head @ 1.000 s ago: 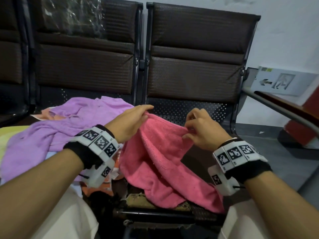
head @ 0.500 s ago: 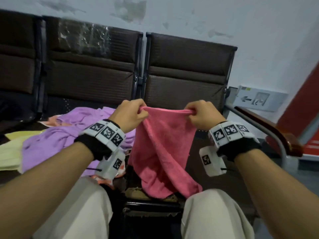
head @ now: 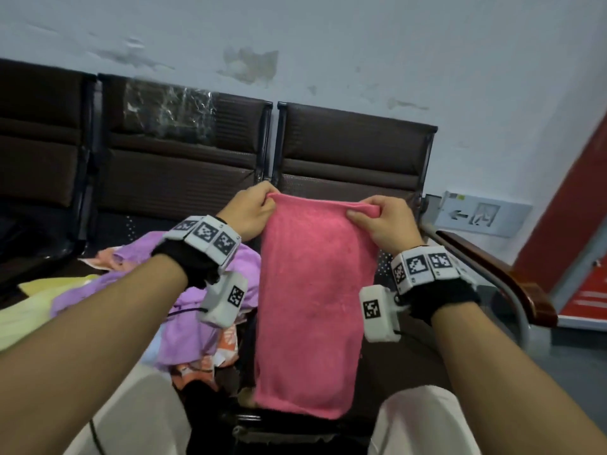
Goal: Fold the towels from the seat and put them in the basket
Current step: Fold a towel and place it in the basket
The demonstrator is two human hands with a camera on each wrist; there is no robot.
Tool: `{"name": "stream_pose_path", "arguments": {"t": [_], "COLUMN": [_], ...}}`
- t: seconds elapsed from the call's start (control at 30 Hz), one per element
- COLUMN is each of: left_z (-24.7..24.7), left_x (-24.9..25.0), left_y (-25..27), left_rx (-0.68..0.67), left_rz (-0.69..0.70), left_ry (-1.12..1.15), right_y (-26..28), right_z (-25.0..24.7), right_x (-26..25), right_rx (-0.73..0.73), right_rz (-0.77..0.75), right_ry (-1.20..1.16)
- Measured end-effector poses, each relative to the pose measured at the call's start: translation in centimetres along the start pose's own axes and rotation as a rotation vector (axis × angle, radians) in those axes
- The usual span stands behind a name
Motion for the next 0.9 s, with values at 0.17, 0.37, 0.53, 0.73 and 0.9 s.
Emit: {"name": "stream_pose_path", "arguments": {"t": [0.17, 0.37, 0.53, 0.73, 0.9], "left_z": [1.2, 1.7, 6.4, 12.9, 15.1], "left_x": [1.7, 3.8, -0.6, -7.7, -11.0], "left_y": [-2.7, -2.2, 3.7, 12.1, 13.3], "left_rx": [0.190, 0.226, 0.090, -0.134, -0.248], "left_rz": [0.072, 0.200, 0.040, -0.116, -0.119], "left_ry": [0.163, 0.374, 0.439, 0.370, 0.211], "right_y": [-1.4, 0.4, 7.2, 16.7, 18.3], "right_z": [-0.3, -1.4, 1.0, 4.8, 6.3], "right_x": [0.6, 1.0, 4.2, 8.5, 11.7], "right_rx": [0.225, 0.215, 0.016, -0.232, -0.294], "right_rz": [-0.027, -0.120, -0.005, 0.172, 0.245], "right_ry": [-0.131, -0.299, -0.290, -0.255, -0.165]}}
Point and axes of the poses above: each hand's wrist, its own y-axis away from the middle knuckle, its own z-axis out of the palm, x = y × z, the point moved 4 cm from there along -y, towards the middle knuckle, and after that the axes turned 7 degrees about -z, right-handed, at the moved point
